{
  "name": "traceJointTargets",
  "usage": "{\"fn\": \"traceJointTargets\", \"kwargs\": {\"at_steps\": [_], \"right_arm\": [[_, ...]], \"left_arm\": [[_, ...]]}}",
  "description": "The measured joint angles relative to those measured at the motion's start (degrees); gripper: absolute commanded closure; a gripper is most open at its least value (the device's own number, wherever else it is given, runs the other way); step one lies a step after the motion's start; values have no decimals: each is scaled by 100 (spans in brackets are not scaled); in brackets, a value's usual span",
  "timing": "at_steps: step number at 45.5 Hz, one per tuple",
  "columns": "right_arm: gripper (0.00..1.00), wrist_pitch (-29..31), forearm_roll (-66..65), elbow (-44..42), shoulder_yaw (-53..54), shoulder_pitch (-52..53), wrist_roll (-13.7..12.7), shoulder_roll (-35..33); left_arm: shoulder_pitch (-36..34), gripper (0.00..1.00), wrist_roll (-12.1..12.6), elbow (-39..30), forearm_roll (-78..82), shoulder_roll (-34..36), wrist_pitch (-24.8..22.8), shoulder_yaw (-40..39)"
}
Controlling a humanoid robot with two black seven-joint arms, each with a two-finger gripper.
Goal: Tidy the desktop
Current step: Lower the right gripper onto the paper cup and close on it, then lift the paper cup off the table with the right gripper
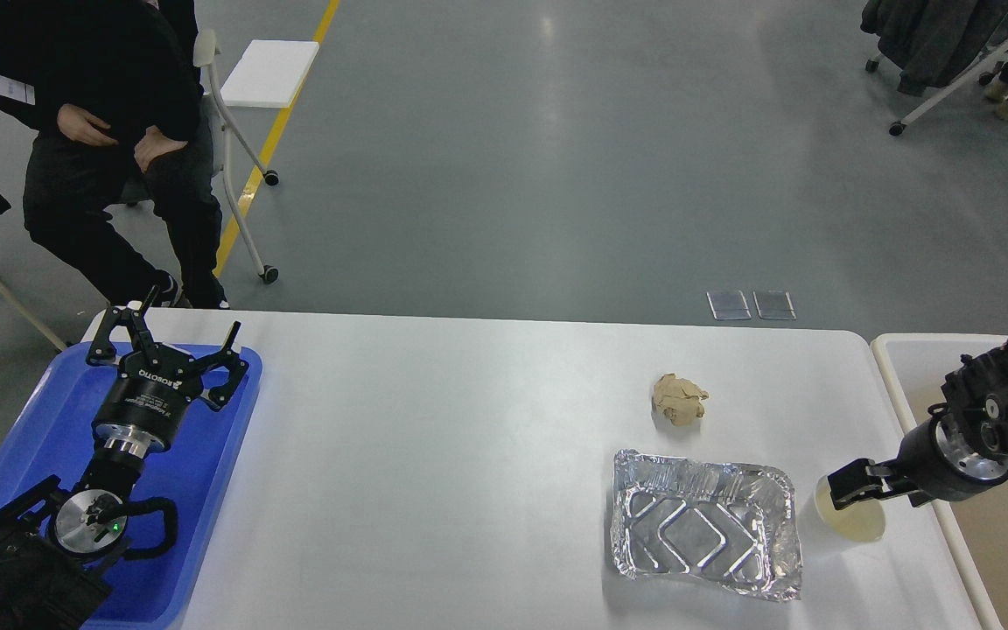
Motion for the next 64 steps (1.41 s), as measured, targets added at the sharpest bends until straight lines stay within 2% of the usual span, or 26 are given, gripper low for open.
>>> {"fn": "traceJointTargets", "kwargs": {"at_steps": [6, 12, 18, 22, 25, 40, 53, 64], "right_arm": [[1, -46, 1, -4, 5, -15, -1, -21], [23, -79, 23, -6, 7, -35, -11, -31], [54, -93, 49, 16, 9, -48, -110, -44], [82, -85, 58, 37, 9, -53, -248, -50], [99, -73, 61, 58, 6, -55, -339, -53], [100, -39, 93, 307, -11, -44, -639, -133], [100, -11, 242, 447, -11, 27, -702, -215], [100, -2, 320, 852, -117, 531, -741, -450]], "left_arm": [[0, 1, 0, 0, 0, 0, 0, 0], [0, 1, 0, 0, 0, 0, 0, 0], [0, 1, 0, 0, 0, 0, 0, 0], [0, 1, 0, 0, 0, 0, 0, 0], [0, 1, 0, 0, 0, 0, 0, 0], [0, 1, 0, 0, 0, 0, 0, 0], [0, 1, 0, 0, 0, 0, 0, 0], [0, 1, 0, 0, 0, 0, -2, 0]]}}
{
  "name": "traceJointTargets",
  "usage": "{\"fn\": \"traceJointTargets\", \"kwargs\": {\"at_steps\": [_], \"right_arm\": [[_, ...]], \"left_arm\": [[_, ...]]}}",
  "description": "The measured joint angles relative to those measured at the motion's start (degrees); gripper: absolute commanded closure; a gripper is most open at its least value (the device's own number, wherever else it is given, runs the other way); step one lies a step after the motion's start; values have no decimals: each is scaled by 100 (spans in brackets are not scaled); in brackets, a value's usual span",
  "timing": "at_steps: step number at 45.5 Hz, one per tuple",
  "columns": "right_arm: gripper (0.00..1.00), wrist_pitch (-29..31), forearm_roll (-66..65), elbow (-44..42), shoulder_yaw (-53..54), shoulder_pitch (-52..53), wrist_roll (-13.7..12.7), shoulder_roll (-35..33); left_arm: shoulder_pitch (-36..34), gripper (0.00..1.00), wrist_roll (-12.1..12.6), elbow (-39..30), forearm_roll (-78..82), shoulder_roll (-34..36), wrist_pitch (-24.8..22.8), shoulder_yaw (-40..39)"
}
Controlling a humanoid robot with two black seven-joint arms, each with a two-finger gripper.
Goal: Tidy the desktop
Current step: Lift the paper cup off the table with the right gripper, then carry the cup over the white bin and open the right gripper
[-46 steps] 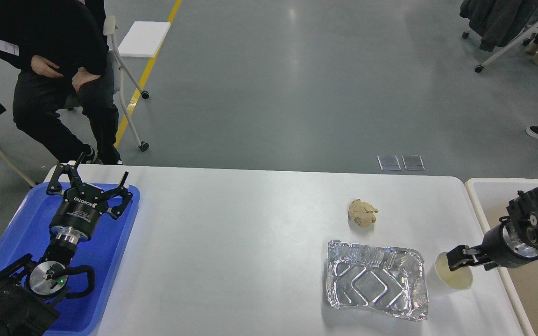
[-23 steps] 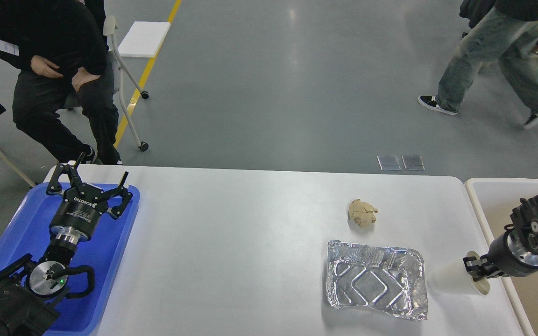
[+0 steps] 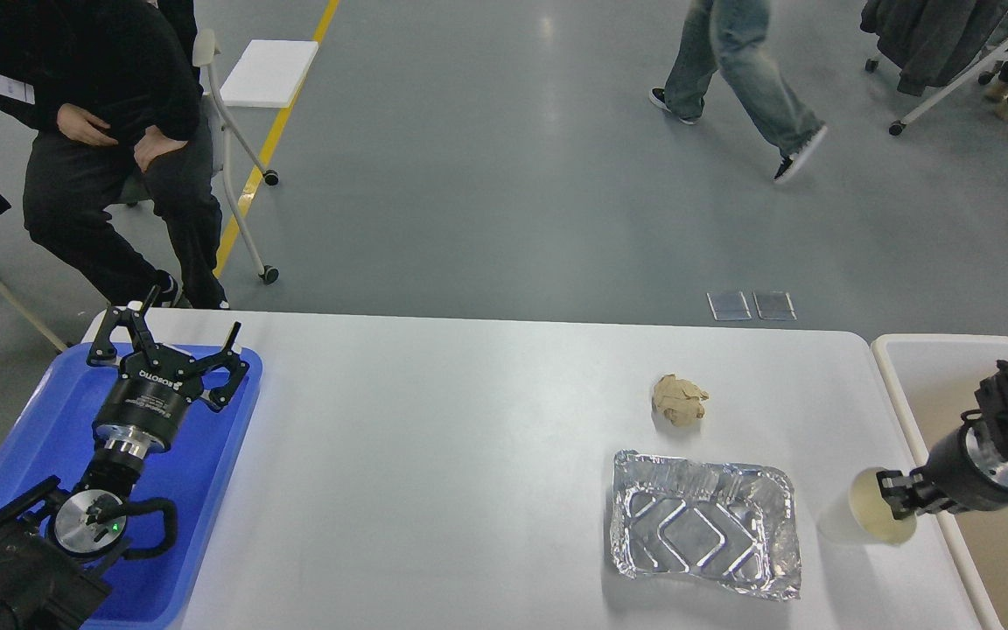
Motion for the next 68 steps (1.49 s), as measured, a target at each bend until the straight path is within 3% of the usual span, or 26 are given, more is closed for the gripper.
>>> {"fn": "traceJointTargets", "kwargs": {"at_steps": [20, 49, 68], "right_arm": [[100, 134, 7, 1336, -947, 2041, -30, -238], [100, 1964, -30, 2360, -1630, 5188, -212, -207], [100, 2587, -35, 2449, -1673, 6040, -321, -166]], "left_arm": [[-3, 1, 1, 0, 0, -6, 0, 0], [-7, 1, 5, 0, 0, -9, 0, 0], [-7, 1, 5, 0, 0, -9, 1, 0]]}}
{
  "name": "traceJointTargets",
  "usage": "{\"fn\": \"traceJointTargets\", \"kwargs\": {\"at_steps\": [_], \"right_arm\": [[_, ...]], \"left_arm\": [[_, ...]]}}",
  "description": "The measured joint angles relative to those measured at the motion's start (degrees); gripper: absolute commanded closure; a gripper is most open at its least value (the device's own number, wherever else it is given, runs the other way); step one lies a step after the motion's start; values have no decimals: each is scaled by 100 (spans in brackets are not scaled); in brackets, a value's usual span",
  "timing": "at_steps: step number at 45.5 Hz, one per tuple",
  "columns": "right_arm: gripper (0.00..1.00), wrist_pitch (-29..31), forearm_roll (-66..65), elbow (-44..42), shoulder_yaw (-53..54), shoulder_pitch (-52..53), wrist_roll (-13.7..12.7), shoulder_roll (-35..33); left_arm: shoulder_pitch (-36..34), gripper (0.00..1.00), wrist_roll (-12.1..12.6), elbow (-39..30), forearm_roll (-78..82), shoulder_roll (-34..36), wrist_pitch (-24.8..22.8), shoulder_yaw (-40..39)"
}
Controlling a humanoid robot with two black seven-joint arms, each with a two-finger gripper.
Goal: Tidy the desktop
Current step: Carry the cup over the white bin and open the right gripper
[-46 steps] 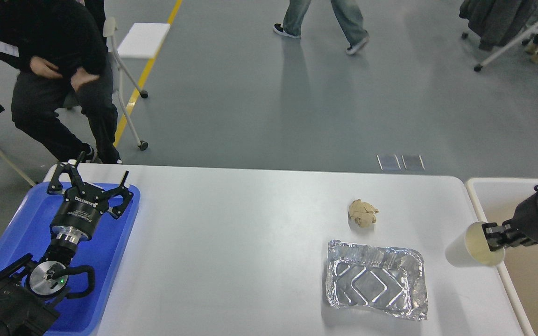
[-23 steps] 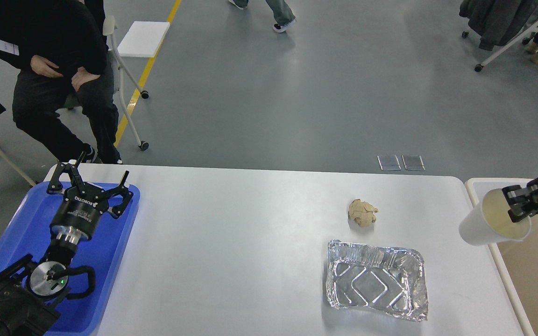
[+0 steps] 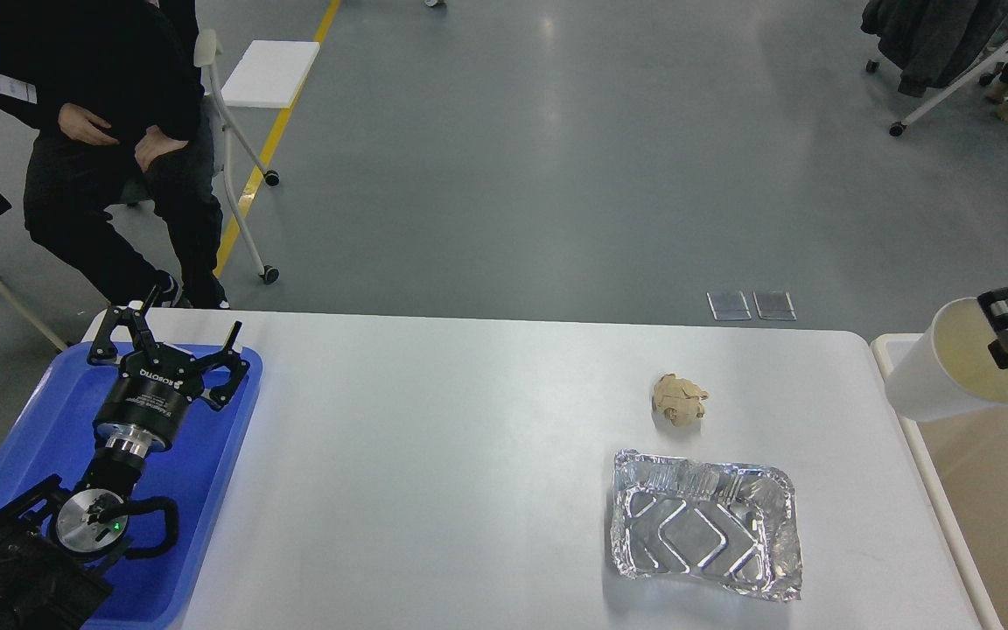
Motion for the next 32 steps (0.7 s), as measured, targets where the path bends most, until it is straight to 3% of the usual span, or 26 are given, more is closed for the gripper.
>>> {"fn": "traceJointTargets", "kwargs": {"at_steps": [15, 32], "right_arm": [[100, 20, -38, -75, -142, 69, -41, -149], [100, -481, -62, -611, -597, -350, -105, -869]], "left_arm": [[0, 1, 0, 0, 0, 0, 0, 0], [7, 1, -6, 0, 0, 0, 2, 0]]}}
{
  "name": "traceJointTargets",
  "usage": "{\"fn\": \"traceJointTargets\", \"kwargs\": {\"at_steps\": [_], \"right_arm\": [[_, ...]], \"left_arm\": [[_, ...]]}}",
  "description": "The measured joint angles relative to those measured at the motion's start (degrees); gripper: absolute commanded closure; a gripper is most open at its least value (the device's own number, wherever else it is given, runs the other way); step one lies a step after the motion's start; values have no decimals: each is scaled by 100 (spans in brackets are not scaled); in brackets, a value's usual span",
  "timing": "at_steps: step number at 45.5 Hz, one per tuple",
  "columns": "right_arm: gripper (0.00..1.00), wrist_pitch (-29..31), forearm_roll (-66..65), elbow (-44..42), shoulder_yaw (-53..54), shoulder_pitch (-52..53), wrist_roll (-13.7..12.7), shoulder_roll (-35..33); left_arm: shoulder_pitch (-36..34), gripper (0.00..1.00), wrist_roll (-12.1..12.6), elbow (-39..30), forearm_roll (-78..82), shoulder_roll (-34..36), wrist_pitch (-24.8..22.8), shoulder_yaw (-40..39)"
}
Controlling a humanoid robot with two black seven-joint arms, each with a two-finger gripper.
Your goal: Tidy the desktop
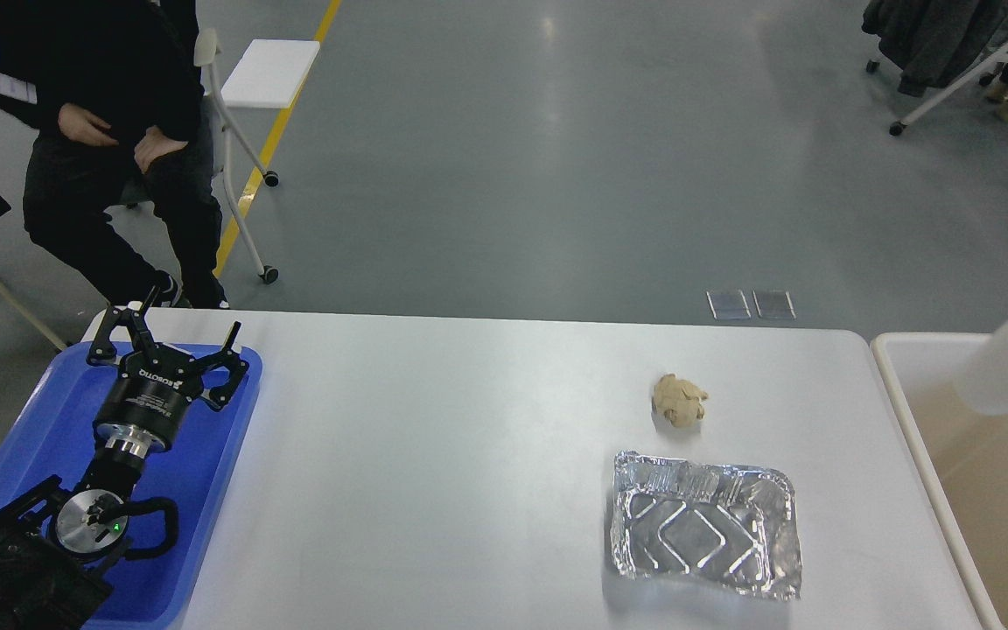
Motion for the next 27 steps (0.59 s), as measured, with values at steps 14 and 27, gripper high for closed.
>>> {"fn": "traceJointTargets", "kwargs": {"at_steps": [14, 27], "right_arm": [[100, -555, 28, -853, 96, -1173, -168, -566], [100, -999, 61, -1825, 1167, -3001, -210, -1047]], "left_arm": [[0, 1, 0, 0, -1, 3, 0, 0], [1, 1, 1, 0, 0, 8, 0, 0]]}}
